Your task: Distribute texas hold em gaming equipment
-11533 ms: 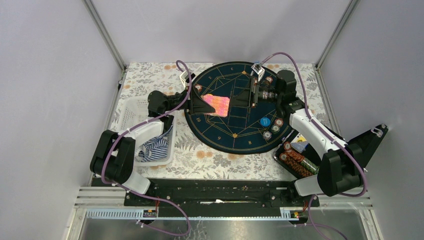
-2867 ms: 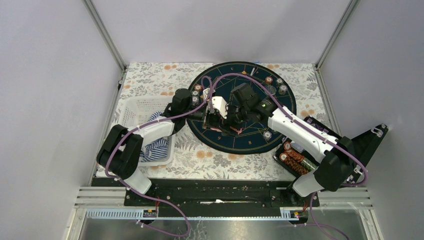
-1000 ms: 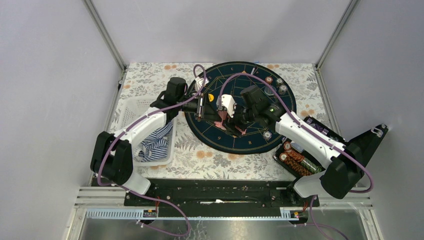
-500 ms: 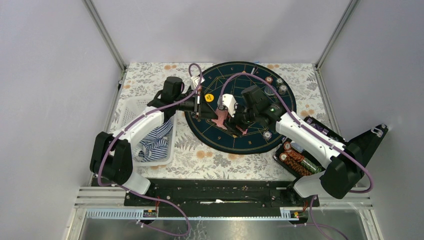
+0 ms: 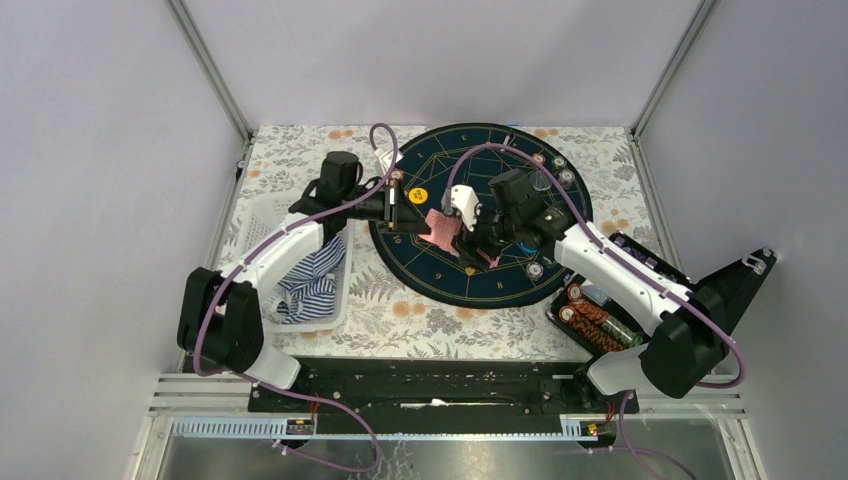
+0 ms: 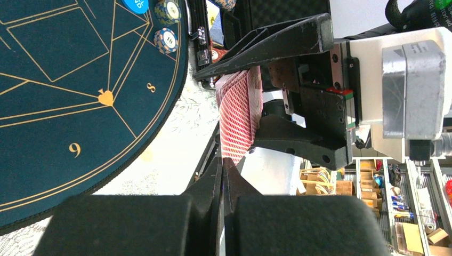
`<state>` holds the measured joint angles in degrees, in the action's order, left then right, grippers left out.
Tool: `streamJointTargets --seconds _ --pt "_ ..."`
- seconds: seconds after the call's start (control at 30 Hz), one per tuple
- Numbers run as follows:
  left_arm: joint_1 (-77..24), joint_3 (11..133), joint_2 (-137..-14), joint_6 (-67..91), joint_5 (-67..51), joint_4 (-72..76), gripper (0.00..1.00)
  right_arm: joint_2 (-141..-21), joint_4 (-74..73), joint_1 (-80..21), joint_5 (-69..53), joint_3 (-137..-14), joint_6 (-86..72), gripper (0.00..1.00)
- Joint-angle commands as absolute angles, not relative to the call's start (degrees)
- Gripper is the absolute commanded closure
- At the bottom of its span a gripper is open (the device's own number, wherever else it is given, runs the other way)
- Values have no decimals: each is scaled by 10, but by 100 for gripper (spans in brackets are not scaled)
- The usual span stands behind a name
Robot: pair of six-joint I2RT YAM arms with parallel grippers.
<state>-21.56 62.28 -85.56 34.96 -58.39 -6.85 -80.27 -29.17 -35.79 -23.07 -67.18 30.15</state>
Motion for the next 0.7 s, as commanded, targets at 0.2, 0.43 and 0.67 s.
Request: streamJointTargets --seconds 0.2,0.43,0.67 --pt "-199 655 -826 316 -572 -84 100 -775 -251 -313 -237 -662 290 98" --pt "-187 668 -817 312 -570 -88 100 -773 -239 -275 -246 -647 285 99" --pt "-186 696 -817 297 -565 -105 100 -775 -232 -235 -248 -639 279 99"
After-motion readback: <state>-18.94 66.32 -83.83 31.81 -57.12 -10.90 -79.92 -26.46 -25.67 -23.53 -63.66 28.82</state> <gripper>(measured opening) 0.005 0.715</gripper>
